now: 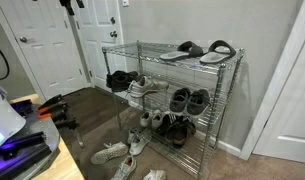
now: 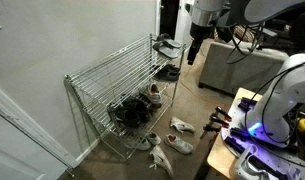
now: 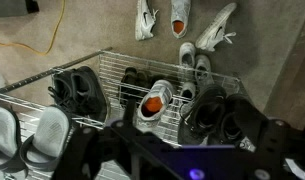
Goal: Move the two left black shoes from the second rack to the top rack
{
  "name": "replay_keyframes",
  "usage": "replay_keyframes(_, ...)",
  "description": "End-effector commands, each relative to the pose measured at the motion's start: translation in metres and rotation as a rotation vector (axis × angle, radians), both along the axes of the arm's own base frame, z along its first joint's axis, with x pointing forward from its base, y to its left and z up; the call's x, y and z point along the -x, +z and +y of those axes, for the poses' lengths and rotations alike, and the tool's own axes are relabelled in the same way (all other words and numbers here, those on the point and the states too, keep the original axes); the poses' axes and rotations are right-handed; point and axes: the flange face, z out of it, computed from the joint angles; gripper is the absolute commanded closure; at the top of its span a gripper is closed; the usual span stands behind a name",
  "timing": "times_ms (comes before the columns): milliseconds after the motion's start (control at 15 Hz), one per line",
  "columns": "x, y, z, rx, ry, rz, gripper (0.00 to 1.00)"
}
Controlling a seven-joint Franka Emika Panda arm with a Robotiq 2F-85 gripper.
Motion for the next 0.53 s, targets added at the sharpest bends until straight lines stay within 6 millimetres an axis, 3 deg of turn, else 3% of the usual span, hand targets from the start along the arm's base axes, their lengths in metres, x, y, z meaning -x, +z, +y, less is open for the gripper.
replay_keyframes(0,0.0,0.0,0.0,0.001,0.0,0.001,0.0)
replay_keyframes(267,0.0,0.0,0.0,0.001,0.0,0.001,0.0)
replay_keyframes(400,-0.003,-0.017,0.02,0.024,-0.063,-0.043,0.0)
replay_keyframes(467,-0.009,-0.042,0.038,0.029,-0.093,-0.047,0.0)
